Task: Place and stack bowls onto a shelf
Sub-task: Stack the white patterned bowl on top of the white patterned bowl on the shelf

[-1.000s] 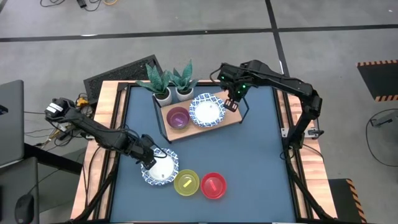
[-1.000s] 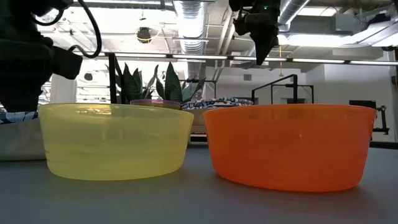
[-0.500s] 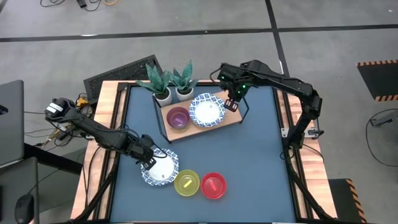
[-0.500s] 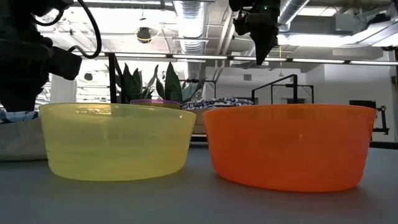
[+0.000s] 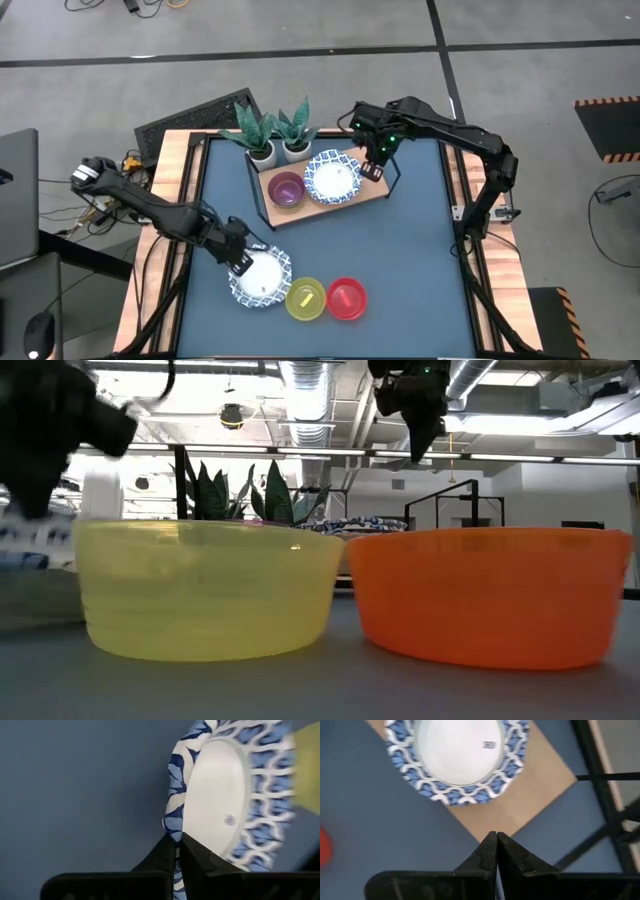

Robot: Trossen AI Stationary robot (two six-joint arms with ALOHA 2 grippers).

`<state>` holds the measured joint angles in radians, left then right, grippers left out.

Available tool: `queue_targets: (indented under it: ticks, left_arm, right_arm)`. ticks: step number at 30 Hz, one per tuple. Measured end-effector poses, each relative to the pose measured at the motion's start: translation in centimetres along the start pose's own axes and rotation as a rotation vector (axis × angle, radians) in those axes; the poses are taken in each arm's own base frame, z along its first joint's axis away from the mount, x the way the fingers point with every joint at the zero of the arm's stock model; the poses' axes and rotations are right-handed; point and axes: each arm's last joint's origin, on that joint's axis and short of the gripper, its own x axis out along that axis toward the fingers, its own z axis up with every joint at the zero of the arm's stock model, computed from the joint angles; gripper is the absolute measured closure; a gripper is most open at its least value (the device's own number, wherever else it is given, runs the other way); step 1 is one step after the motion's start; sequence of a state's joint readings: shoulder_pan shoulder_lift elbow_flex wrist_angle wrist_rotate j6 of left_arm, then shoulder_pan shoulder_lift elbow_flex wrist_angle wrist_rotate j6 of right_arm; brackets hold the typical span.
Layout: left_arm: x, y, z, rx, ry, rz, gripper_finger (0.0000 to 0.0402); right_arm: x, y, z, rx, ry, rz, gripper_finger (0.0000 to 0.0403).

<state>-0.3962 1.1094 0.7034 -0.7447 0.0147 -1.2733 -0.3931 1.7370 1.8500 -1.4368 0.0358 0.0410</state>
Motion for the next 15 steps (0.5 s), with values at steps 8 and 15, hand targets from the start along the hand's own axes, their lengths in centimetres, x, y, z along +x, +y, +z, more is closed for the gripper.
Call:
queue_targets:
  ticks: [8, 15]
  left_arm:
    - [-8.1, -2.7, 0.7, -0.043, -0.052, -0.166, 0.0401]
    - [-15.9, -3.3, 1.6, -0.133, -0.358, -0.238, 0.0401]
  right_arm:
    - [0.0, 0.3, 0.1, -0.019, -0.012, 0.101, 0.0368]
    - [-2.4, 0.9, -0.4, -0.036, -0.132, 0.272, 0.0368]
